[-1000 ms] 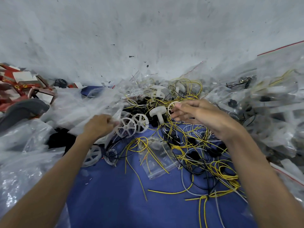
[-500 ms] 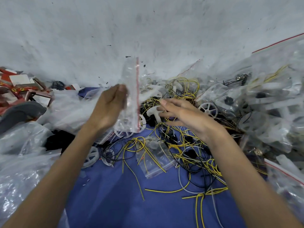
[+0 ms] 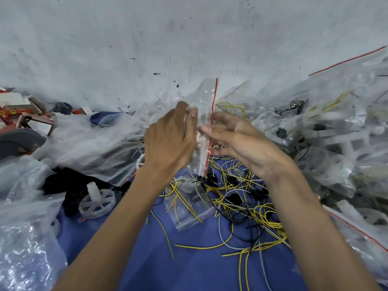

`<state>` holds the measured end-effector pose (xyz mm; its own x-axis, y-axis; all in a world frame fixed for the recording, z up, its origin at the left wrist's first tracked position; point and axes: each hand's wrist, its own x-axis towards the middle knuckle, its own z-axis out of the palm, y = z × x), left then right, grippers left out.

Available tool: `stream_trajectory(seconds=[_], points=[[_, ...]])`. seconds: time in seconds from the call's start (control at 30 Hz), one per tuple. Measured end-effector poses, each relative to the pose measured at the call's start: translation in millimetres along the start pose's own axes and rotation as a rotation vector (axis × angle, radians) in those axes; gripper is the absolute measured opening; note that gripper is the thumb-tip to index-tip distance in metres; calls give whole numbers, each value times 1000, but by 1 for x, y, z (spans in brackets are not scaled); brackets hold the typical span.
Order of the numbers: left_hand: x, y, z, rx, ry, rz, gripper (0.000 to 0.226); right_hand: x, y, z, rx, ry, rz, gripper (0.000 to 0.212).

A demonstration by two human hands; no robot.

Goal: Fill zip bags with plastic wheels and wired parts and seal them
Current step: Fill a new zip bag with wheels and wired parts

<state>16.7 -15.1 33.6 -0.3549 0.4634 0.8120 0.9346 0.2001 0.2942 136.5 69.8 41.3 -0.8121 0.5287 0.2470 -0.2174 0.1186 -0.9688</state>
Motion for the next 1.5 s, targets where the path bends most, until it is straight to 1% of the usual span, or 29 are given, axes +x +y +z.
stream_trajectory(seconds=[0.07,0.17,0.2,0.23,0.3,0.33,0.37,0.4,0.43,0.47,0.5,0.53,0.63,0.73,0.8,0.9,0.97,1.0,1.07,1.1,1.17,1.2,1.23,1.27,1.3,1.33,1.4,1.47,1.5], points=[[-3,0,2,24,-139,5,45,0,1,4,-37,57,-38,18],[-4,0,6,-134,-524,-153,53,-1,0,8,-85,139,-115,4],[-3,1,5,-156,-566,-187,56,-1,0,9,-109,185,-137,6],[0,2,4,-134,-561,-191,59,0,0,9,-157,254,-161,10],[10,5,-6,-59,-398,-144,60,4,0,7,-313,409,-209,20],[16,8,-12,-60,-311,-113,54,5,-1,6,-381,461,-224,25],[21,10,-17,-104,-288,-96,41,6,-2,4,-416,494,-232,28],[26,12,-23,-173,-341,-98,30,5,-3,2,-422,511,-237,30],[29,15,-27,-232,-439,-111,24,4,-5,1,-406,519,-236,31],[31,18,-29,-262,-533,-118,24,2,-6,0,-383,519,-226,31],[31,20,-31,-263,-587,-108,26,1,-6,0,-364,512,-211,32],[30,21,-31,-253,-596,-82,30,1,-7,0,-345,499,-197,32],[24,23,-29,-251,-541,11,35,1,-9,0,-262,432,-156,32],[22,22,-28,-350,-539,49,32,1,-9,0,-211,349,-110,38],[23,19,-27,-407,-570,86,30,0,-9,1,-165,296,-96,43],[22,15,-29,-481,-624,138,25,-2,-9,2,-164,228,-115,42],[23,7,-31,-495,-638,146,19,-3,-9,0,-173,189,-108,43],[25,2,-32,-460,-625,133,21,-3,-9,-3,-183,185,-89,42],[30,-8,-35,-333,-533,40,31,-4,-10,-11,-201,222,-42,30],[33,-13,-36,-273,-449,-33,32,-4,-10,-17,-226,258,-17,27],[36,-21,-42,-193,-229,-155,23,-4,-7,-26,-316,332,56,26],[35,-21,-44,-176,-141,-169,19,-5,-6,-27,-363,358,91,24],[32,-21,-45,-168,-95,-158,16,-5,-4,-25,-406,371,106,19],[29,-19,-44,-163,-95,-132,15,-5,-3,-23,-451,380,97,11],[26,-16,-41,-153,-133,-100,15,-4,-3,-18,-482,381,71,10],[22,-13,-37,-141,-196,-71,17,-2,-4,-13,-482,372,34,17],[18,-5,-28,-111,-338,-64,28,0,-6,-1,-388,340,-48,23],[15,0,-22,-99,-380,-78,29,1,-6,11,-324,317,-107,29],[15,0,-22,-83,-365,-69,27,0,-6,14,-370,311,-110,33]])
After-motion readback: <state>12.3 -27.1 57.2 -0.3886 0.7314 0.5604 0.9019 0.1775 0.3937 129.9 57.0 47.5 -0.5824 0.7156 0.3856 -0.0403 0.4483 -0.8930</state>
